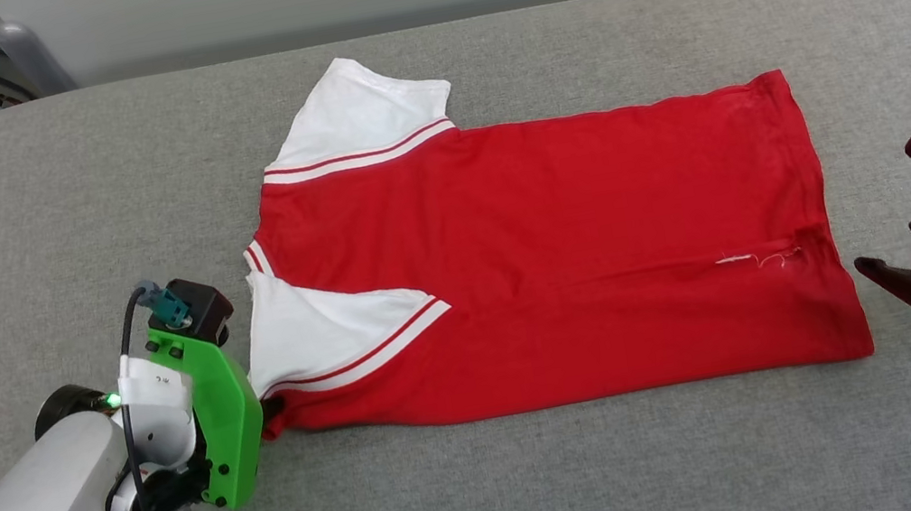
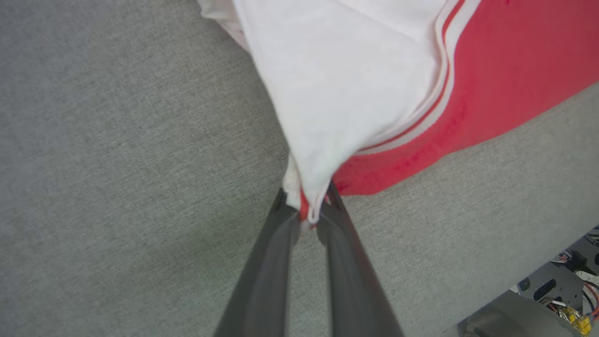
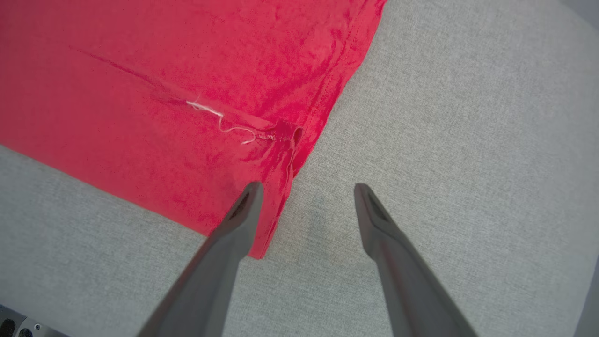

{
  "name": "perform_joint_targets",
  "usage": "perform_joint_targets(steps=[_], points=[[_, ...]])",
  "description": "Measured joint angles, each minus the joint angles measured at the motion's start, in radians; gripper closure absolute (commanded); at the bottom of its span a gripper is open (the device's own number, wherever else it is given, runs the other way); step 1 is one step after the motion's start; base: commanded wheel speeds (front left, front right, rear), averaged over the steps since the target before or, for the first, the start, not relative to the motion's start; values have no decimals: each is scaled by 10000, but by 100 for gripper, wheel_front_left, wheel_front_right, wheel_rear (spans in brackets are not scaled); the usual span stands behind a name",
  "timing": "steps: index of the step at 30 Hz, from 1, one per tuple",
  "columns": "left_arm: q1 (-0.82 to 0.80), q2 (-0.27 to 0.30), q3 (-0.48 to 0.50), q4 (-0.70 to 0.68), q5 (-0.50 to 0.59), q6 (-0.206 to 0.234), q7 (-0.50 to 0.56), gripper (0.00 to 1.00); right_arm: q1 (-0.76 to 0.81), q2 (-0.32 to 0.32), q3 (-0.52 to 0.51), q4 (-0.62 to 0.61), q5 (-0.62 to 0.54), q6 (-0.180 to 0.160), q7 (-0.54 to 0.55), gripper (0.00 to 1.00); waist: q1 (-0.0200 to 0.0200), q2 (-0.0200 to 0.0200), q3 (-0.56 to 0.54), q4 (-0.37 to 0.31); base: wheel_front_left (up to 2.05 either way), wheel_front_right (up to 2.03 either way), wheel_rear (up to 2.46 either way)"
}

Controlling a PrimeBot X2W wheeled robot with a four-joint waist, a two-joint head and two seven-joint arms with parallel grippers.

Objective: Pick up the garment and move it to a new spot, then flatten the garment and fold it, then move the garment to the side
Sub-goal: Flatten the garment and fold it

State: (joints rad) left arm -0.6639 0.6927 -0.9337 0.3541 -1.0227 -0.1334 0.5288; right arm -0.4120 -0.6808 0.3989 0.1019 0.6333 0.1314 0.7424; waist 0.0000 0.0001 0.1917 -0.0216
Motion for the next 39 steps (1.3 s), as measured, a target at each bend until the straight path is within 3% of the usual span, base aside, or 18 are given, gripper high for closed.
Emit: perform_joint_targets(steps=[6, 12, 18, 19, 20, 29, 33, 39], points=[[-23, 48, -56, -316, 59, 10, -46, 100, 14, 115, 280, 686, 109, 0, 596, 0, 0, 0, 226, 155, 0, 0, 0], [-34, 31, -81, -334, 100, 17, -196, 100, 151, 1014, 307, 1983, 90, -6, 6, 0, 0, 0, 552, 317, 0, 0, 0], [3, -54, -69, -132, 96, 56, -525, 100, 205, 1179, 428, 2817, 165, -6, -698, 2, 0, 0, 640, 390, 0, 0, 0], [34, -56, -67, -100, 90, 56, -579, 100, 205, 1179, 456, 2855, 232, -6, -790, 93, 0, -1, 606, 385, 0, 0, 0], [107, -63, -50, -59, 63, 56, -690, 100, 205, 1174, 500, 2890, 320, -6, -913, 100, 0, 0, 550, 375, 0, 0, 0], [1169, 167, -21, -293, -349, 71, -978, 100, 931, 665, 1026, 2077, 930, 0, -1601, 100, 0, 0, -428, 202, 0, 0, 0], [1746, 721, 21, -1264, -708, 334, -963, 100, 1878, 98, 612, 903, 1281, 0, -1480, 100, 0, 0, -1000, 164, 0, 0, 0], [2290, 932, -35, -1791, -803, 681, -953, 100, 2683, 0, 42, 326, 1333, 0, -1022, 100, 0, 0, -949, 182, 0, 0, 0]])
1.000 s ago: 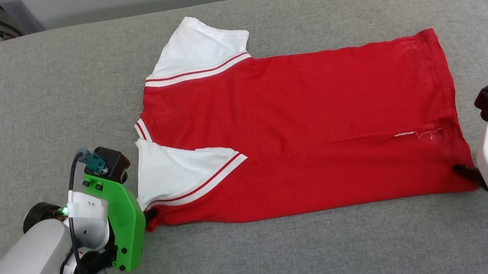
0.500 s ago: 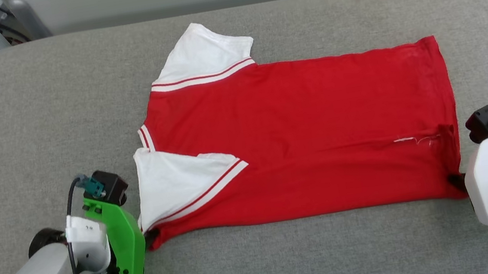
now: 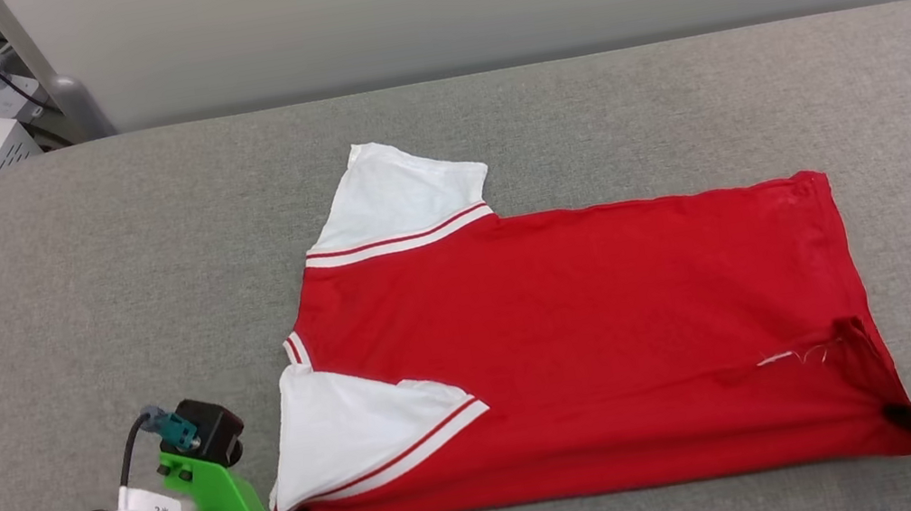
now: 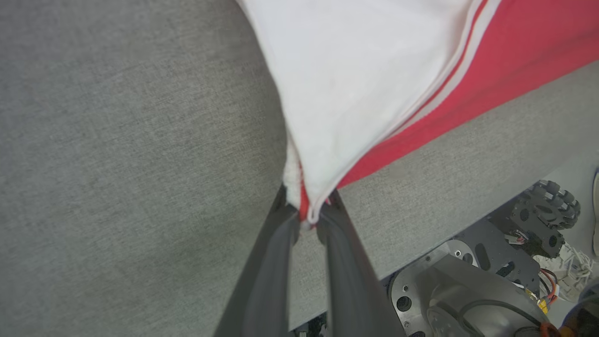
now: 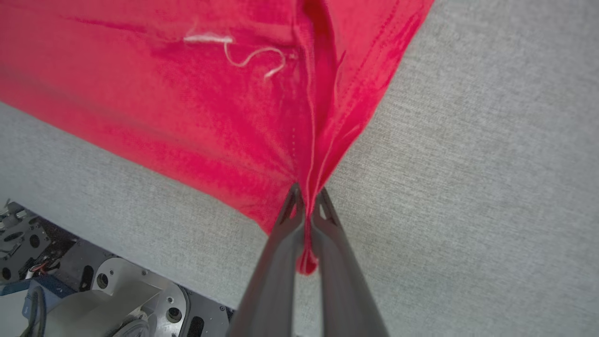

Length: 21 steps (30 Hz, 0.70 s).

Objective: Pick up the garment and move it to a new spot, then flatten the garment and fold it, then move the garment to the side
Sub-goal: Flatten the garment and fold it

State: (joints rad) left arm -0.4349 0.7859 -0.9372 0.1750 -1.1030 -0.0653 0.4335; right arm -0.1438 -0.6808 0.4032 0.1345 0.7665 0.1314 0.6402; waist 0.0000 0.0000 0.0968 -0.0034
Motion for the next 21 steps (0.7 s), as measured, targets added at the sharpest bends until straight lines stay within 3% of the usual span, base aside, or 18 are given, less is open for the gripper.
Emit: perform_joint_targets(steps=[9, 10, 11, 16, 21], points=[[179, -384, -228, 746, 35, 88, -113, 100, 202, 748, -282, 671, -522, 0, 291, 100, 0, 0, 435, -3, 0, 0, 0], [174, -441, -228, 846, 56, 88, -205, 61, 203, 844, -360, 744, -529, 0, 142, 84, 0, 0, 443, 18, 0, 0, 0], [172, -489, -226, 938, 94, 88, -311, 0, 204, 932, -447, 811, -575, 0, -36, 0, 0, 0, 432, 30, 0, 0, 0], [129, -341, -123, 1028, 295, 71, -679, 0, 289, 1116, -825, 840, -1068, 0, -876, 0, 0, 0, 212, 64, 0, 0, 0], [-114, 242, 416, 608, 293, 226, -1035, 0, 381, 1440, -1653, 359, -1837, -2, -2171, 0, 0, 0, -44, 65, 0, 0, 0]])
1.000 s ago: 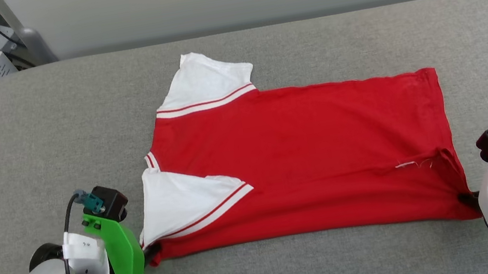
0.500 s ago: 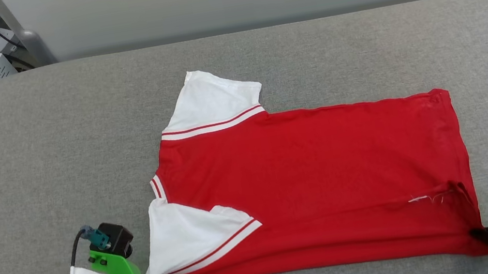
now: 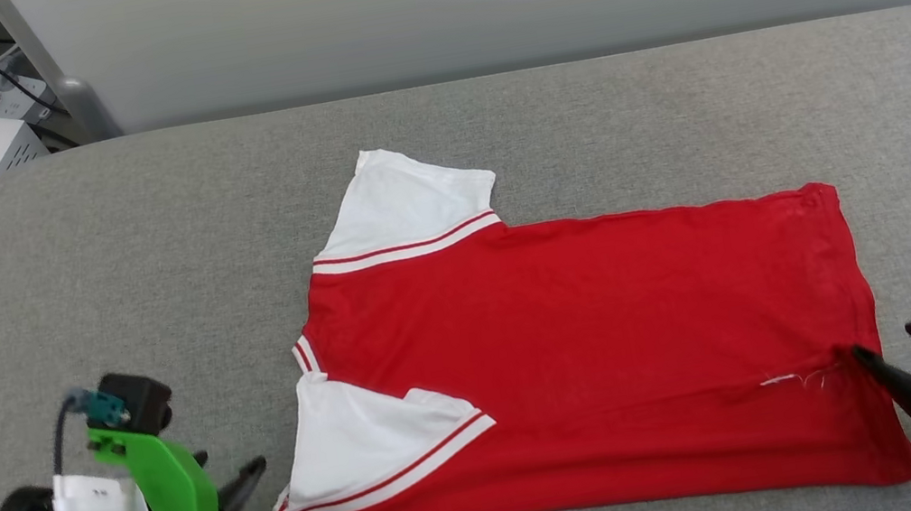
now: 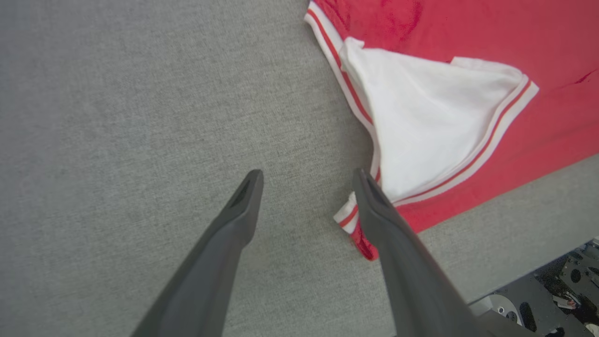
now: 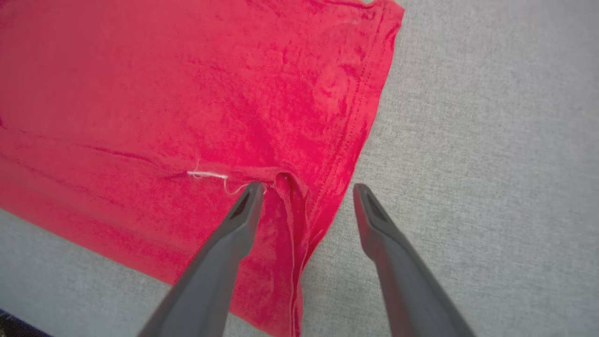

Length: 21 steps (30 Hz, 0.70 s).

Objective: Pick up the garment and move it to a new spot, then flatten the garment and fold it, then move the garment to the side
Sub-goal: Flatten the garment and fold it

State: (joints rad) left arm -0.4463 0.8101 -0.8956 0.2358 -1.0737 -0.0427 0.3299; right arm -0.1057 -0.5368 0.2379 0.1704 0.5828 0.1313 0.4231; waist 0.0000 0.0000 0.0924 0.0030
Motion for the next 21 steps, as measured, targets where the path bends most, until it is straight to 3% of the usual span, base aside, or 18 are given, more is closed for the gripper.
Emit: perform_joint_targets(steps=[3, 4, 9, 17, 21], points=[[-378, 240, 449, -351, 31, 255, -414, 0, -5, 491, -606, -391, -719, 0, -959, 0, 0, 0, -35, -73, 0, 0, 0], [-854, 314, 869, -558, 362, 571, -874, 0, -64, 1223, -1352, -694, -1557, 0, -2061, 0, 0, 0, 29, -167, 0, 0, 0], [-1814, 178, 1375, -594, 692, 838, -1547, 0, -308, 2422, -2019, -1202, -2800, 2, -3593, 0, 0, 0, 356, -345, 0, 0, 0], [-4194, -336, 1580, 100, 1248, 545, -1191, 0, -596, 3662, -2284, -1898, -3933, 2, -5112, 0, 0, 0, 1294, -712, 0, 0, 0], [-5818, -669, 1534, 769, 1501, 151, -230, 0, -808, 3942, -2119, -2073, -4303, 2, -5363, 0, 0, 0, 1939, -925, 0, 0, 0]])
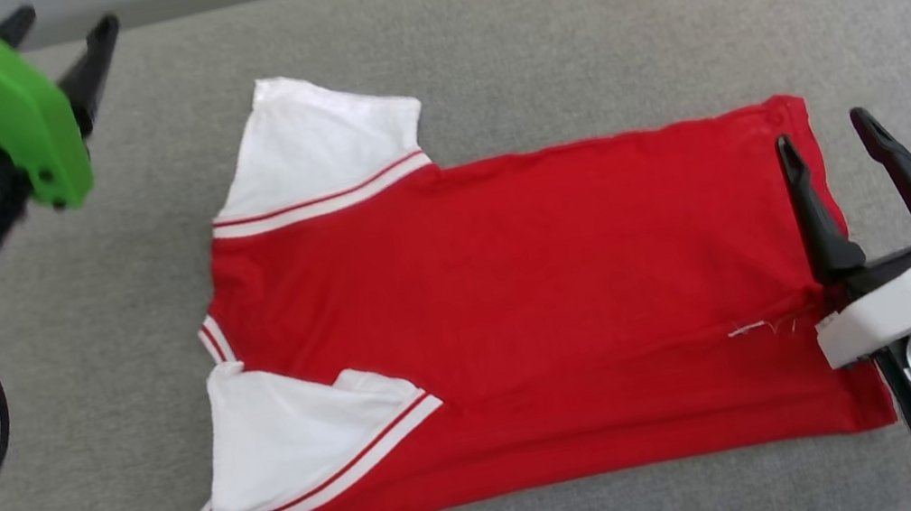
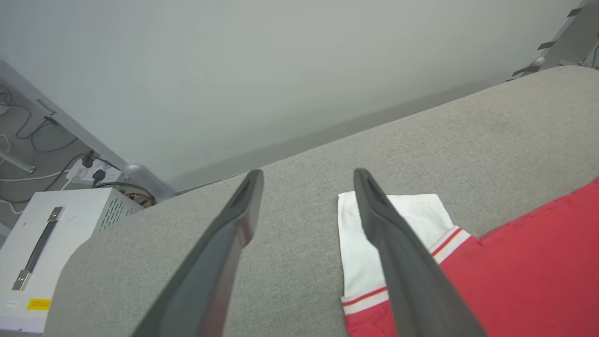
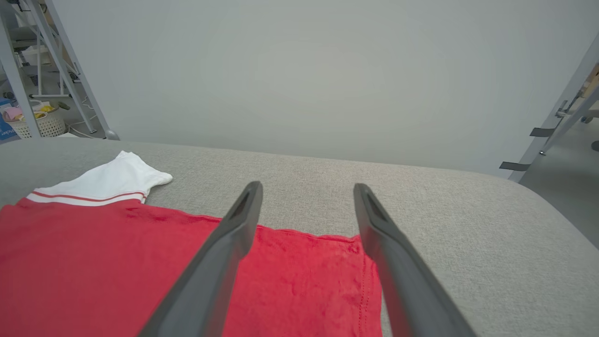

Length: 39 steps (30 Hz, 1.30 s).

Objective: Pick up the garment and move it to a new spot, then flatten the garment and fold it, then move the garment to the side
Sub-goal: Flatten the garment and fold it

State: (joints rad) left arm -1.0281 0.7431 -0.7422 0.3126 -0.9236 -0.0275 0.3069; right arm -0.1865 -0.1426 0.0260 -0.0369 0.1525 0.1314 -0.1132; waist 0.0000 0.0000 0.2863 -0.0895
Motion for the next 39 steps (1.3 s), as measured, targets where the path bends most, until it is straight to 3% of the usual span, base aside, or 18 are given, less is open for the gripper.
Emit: perform_joint_targets(steps=[6, 15, 26, 27, 28, 33, 39], points=[[-1977, -573, -383, 1108, -153, -562, 2207, 0, -474, 249, 171, -353, -274, -2, -341, 0, 0, 0, 1022, -336, 0, 0, 0], [-3445, -782, -1258, 2336, -531, -905, 5039, 0, -903, 403, 435, -472, -623, -2, -614, 0, 1, 0, 2320, -995, 0, 0, 0], [-3481, -775, -2157, 3110, -568, -999, 5567, 0, -1130, 412, 673, -148, -598, 0, -884, 0, 1, 0, 3151, -1696, 0, 0, 0], [-3477, -665, -2416, 3005, -545, -999, 5526, 95, -1190, 385, 571, -6, -548, 0, -897, 0, 1, 0, 3166, -1726, 0, 0, 0], [-3473, -656, -2481, 2982, -554, -999, 5457, 100, -1247, 368, 560, 17, -529, 0, -911, 0, 1, 0, 3144, -1720, 0, 0, 0], [-3320, -746, -2859, 2759, -671, -1005, 4656, 100, -1708, 25, 458, 44, -483, 0, -905, 0, 1, 1, 2904, -1605, 0, 0, 0], [-3227, -740, -3246, 2405, -646, -1005, 3503, 100, -2752, -1233, 433, 25, -38, -2, 92, 0, 1, 0, 2441, -1292, 0, 0, 0]])
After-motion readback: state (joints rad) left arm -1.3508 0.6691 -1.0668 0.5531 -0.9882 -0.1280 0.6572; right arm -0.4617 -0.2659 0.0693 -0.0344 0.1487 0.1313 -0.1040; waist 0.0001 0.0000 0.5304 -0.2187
